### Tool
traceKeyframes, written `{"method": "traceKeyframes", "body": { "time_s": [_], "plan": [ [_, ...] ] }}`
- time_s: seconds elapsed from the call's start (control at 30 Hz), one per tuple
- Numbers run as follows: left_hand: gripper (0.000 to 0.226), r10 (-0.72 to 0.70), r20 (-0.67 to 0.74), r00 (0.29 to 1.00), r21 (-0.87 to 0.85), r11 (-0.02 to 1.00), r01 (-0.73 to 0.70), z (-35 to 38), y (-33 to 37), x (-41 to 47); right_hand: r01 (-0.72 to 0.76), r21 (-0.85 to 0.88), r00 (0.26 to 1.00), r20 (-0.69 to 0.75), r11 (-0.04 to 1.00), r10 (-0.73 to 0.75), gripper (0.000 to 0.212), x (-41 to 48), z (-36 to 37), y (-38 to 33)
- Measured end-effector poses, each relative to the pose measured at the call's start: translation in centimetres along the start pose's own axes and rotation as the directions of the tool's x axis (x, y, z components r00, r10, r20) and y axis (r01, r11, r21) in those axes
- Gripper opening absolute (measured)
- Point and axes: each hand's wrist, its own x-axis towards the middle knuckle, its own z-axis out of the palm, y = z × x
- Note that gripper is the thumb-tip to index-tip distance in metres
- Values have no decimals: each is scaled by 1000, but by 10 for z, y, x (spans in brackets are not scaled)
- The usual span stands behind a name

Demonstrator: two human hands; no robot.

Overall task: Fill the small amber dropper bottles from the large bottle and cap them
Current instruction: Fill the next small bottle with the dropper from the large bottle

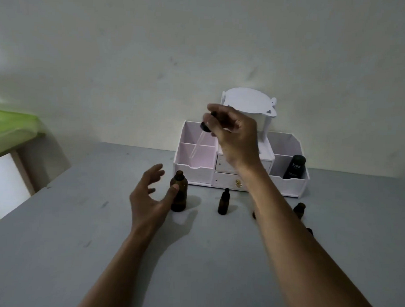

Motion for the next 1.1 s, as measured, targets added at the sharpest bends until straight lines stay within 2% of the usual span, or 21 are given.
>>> {"method": "traceKeyframes", "body": {
  "time_s": [0.07, 0.13, 0.3, 0.37, 0.43, 0.5, 0.57, 0.63, 0.8, 1.1],
  "plan": [
    [50, 63, -99, 993, 3, 998, -63, 5, 16, -8, 7, -4, 1000, -14, 1000, -7, 14, -2, -25, -7],
    [41, 121, -114, 986, -23, 992, -124, 15, 33, -19, 18, -64, 999, -31, 998, -20, 9, -7, -54, -10],
    [29, 258, 77, 963, -111, 962, -249, 62, 73, -49, -54, -267, 993, -116, 962, 23, 9, -23, -130, 2],
    [26, 268, 183, 946, -151, 959, -242, 85, 88, -62, -95, -294, 986, -161, 951, 49, 6, -28, -157, 8],
    [28, 213, 299, 930, -183, 969, -163, 106, 100, -75, -130, -308, 977, -202, 942, 69, 4, -30, -179, 13],
    [32, 113, 426, 898, -222, 975, -18, 130, 108, -85, -163, -320, 969, -231, 933, 90, 3, -30, -197, 18],
    [36, 27, 529, 848, -198, 976, 92, 152, 108, -90, -183, -331, 965, -239, 926, 106, 3, -29, -211, 23],
    [43, -36, 595, 803, -130, 981, 141, 175, 106, -92, -197, -332, 963, -244, 923, 117, 3, -29, -222, 29],
    [61, -167, 630, 759, -38, 969, 245, 216, 100, -93, -259, -320, 948, -264, 911, 177, 2, -33, -237, 47],
    [61, -192, 607, 771, -20, 966, 257, 250, 85, -87, -304, -302, 939, -256, 904, 230, 6, -33, -253, 64]
  ]
}}
